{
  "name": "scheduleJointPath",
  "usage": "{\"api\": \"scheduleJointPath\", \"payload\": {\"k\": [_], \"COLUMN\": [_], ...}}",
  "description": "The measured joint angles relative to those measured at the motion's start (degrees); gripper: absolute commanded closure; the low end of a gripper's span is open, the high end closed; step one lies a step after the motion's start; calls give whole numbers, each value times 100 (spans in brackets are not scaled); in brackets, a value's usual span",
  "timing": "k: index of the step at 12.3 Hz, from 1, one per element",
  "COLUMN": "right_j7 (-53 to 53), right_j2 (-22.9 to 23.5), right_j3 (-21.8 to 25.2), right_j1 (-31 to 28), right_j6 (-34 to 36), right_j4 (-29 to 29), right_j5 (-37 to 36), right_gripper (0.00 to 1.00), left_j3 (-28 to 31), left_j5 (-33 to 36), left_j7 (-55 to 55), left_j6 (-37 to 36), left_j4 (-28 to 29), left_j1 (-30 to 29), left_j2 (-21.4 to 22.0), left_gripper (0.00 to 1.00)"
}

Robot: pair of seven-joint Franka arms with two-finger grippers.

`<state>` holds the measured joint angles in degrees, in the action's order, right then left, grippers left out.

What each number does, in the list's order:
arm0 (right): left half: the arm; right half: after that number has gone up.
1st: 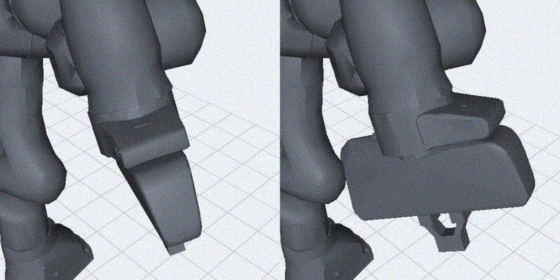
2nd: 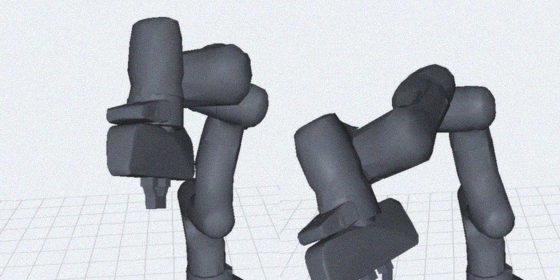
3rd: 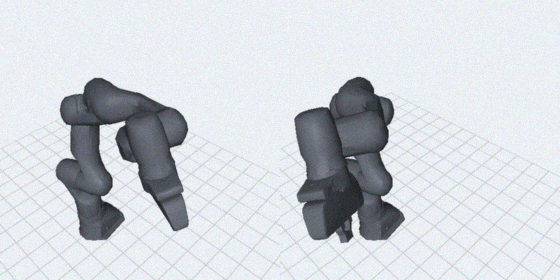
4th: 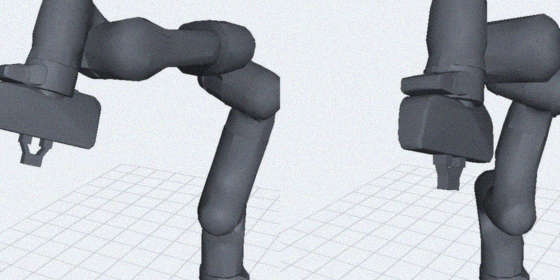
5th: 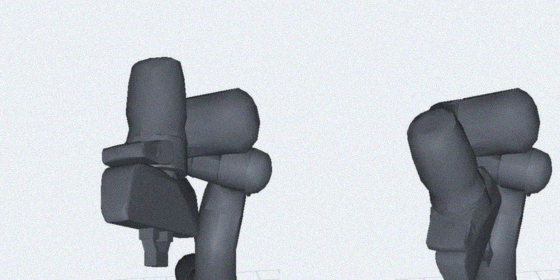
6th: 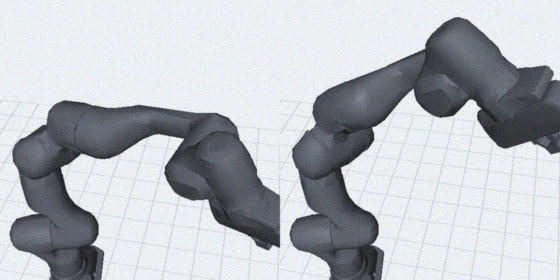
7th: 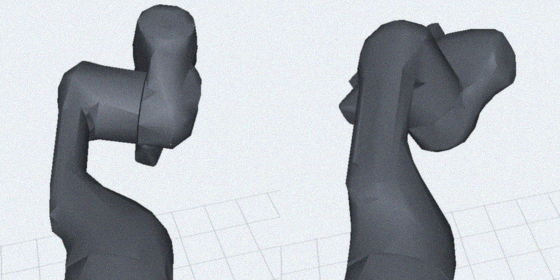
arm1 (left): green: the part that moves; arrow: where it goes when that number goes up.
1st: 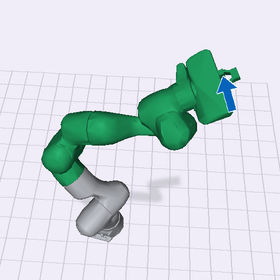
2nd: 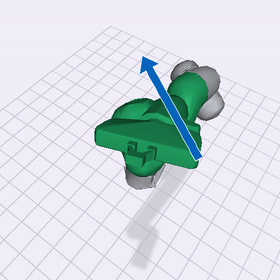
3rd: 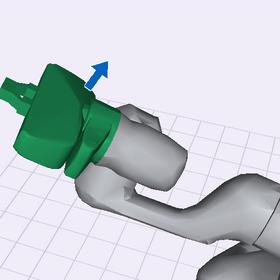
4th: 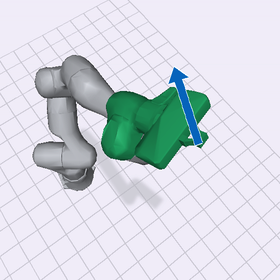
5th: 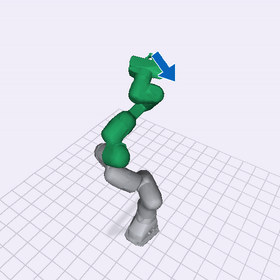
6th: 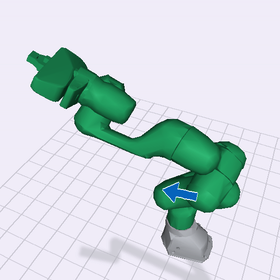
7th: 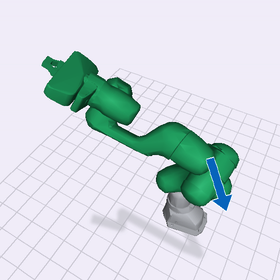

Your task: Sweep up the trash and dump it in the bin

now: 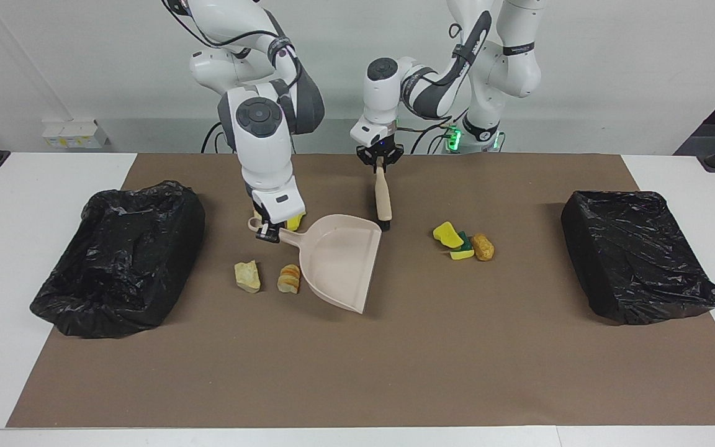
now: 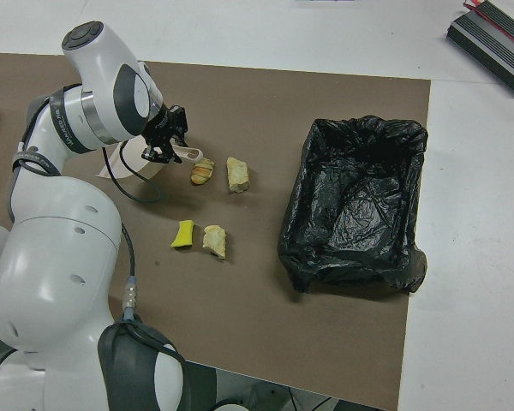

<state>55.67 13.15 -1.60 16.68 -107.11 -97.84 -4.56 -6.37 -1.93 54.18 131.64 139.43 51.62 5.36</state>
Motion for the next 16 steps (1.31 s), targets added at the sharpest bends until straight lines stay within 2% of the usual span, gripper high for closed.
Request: {"api": "scheduleJointPath", "payload": {"k": [2, 4, 6, 8, 11, 13, 16], "right_j7": [94, 170, 508, 678, 637, 518, -118], "right_j2": [-2, -57, -204, -386, -445, -431, -271], "right_j3": [-3, -23, -26, -29, -38, -39, -39], "right_j1": [17, 50, 80, 257, 834, 1054, 1387], "right_j6": [1, -1, -136, -490, -665, -742, -902], "right_j4": [-13, -193, -629, -1114, -1373, -1441, -1493], "right_j5": [0, 0, 0, -92, -428, -456, -570], "right_gripper": [100, 100, 100, 100, 100, 100, 100], "left_j3": [40, 116, 144, 172, 223, 242, 245], "left_j5": [0, 0, 2, 5, 151, 571, 681], "left_j7": [-62, -221, -521, -1092, -1844, -2034, -2992], "left_j6": [-149, -843, -1550, -2153, -2685, -2682, -2570], "left_j4": [-49, -313, -689, -928, -953, -957, -1026], "left_j1": [-16, -110, -461, -990, -1877, -2494, -3557], "left_j2": [30, 173, 391, 718, 1079, 1059, 894], "left_gripper": [100, 100, 100, 100, 100, 100, 100]}}
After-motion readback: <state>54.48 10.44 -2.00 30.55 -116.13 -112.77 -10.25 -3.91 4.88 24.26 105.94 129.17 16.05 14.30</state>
